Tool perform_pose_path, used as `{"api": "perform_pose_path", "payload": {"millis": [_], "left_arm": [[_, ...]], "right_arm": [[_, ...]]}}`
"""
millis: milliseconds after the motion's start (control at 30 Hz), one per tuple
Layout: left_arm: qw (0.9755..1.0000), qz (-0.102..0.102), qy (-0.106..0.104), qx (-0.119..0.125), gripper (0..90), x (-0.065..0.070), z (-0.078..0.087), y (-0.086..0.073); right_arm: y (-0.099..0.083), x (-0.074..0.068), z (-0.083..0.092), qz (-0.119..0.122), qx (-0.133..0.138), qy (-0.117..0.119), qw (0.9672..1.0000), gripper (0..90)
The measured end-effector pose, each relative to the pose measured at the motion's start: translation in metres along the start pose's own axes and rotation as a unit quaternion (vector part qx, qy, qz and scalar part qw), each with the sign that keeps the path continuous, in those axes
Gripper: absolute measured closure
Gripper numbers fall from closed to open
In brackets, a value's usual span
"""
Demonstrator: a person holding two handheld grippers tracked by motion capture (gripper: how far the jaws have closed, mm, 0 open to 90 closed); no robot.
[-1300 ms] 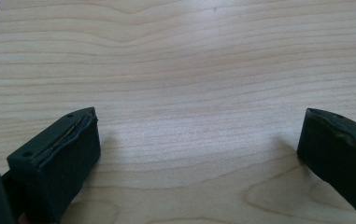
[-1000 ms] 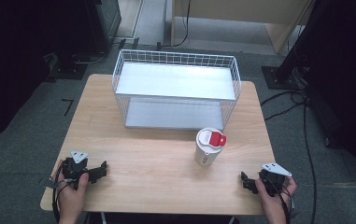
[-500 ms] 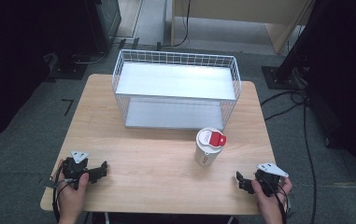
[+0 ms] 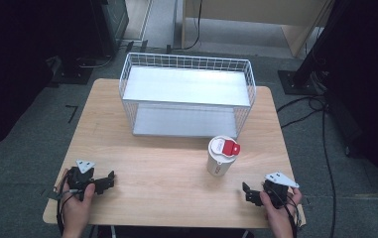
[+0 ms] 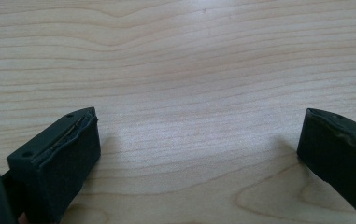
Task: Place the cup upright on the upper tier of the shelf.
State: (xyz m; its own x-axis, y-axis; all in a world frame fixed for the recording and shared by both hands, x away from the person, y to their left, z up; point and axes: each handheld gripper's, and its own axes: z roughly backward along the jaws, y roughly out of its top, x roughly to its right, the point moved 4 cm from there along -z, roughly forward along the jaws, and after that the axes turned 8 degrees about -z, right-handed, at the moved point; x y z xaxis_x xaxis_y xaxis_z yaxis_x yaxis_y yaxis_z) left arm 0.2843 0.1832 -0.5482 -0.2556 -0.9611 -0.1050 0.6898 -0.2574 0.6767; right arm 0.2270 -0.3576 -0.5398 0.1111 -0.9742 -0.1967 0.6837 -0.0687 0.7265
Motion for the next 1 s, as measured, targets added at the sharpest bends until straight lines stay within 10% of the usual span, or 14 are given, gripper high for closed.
{"api": "perform_pose_path", "payload": {"millis": [1000], "left_arm": [[1.0,0.0,0.0,0.0,0.0,0.0,0.0,0.0]], "right_arm": [[0.021,-0.063,-0.013,0.029,0.02,0.089,0.9954,0.5]]}}
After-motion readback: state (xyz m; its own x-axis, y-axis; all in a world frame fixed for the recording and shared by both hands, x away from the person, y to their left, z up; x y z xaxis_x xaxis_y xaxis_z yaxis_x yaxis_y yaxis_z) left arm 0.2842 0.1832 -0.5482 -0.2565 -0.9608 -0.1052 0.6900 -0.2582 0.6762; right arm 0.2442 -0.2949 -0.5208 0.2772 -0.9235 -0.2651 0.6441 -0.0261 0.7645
